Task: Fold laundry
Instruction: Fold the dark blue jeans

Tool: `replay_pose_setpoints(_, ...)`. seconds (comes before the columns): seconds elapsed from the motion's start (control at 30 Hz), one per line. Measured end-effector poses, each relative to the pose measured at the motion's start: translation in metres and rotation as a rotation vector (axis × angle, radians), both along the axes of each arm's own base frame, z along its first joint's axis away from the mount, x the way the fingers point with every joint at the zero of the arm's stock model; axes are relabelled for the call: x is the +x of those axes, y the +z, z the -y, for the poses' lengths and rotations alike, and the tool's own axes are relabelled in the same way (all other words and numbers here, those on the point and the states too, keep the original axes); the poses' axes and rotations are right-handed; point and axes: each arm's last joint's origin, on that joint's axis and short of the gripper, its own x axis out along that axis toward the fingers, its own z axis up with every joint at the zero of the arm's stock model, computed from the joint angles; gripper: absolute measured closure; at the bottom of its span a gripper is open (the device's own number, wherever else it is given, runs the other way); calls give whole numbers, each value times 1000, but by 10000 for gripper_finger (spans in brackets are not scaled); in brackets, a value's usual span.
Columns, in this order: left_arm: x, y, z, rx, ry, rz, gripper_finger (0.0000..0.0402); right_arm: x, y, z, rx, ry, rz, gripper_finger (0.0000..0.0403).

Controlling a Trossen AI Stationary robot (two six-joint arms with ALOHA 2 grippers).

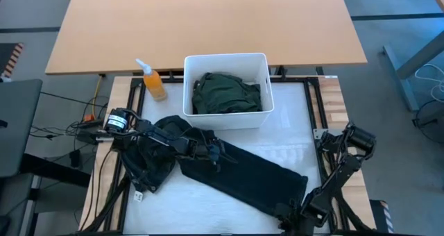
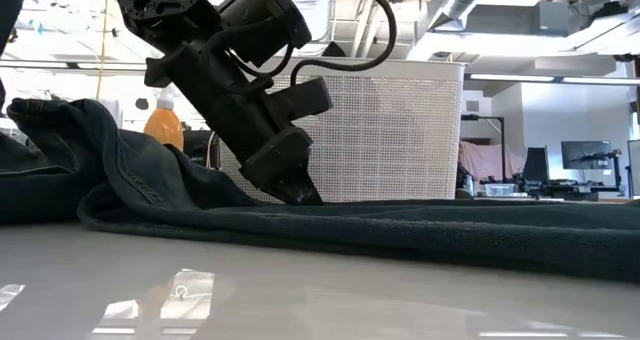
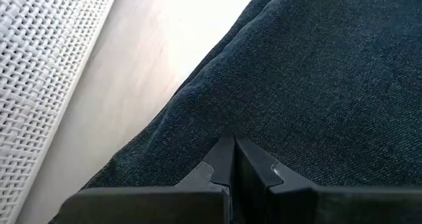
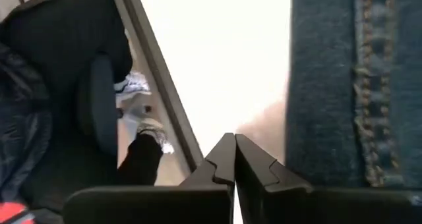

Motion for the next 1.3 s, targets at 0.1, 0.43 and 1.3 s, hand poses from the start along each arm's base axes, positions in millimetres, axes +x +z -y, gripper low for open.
replay_pose_setpoints(0.1,0,0,0,0,-2,-2,401,1,6,0,15,20,23,378)
replay_pose_setpoints(0.43,0,0,0,-8,0,-3,401,3,49,17,-106,28,209,378)
replay_pose_setpoints(1.3,-2,4,-2,50,22,1,401,-20,7,7,-85,-41,-123,379)
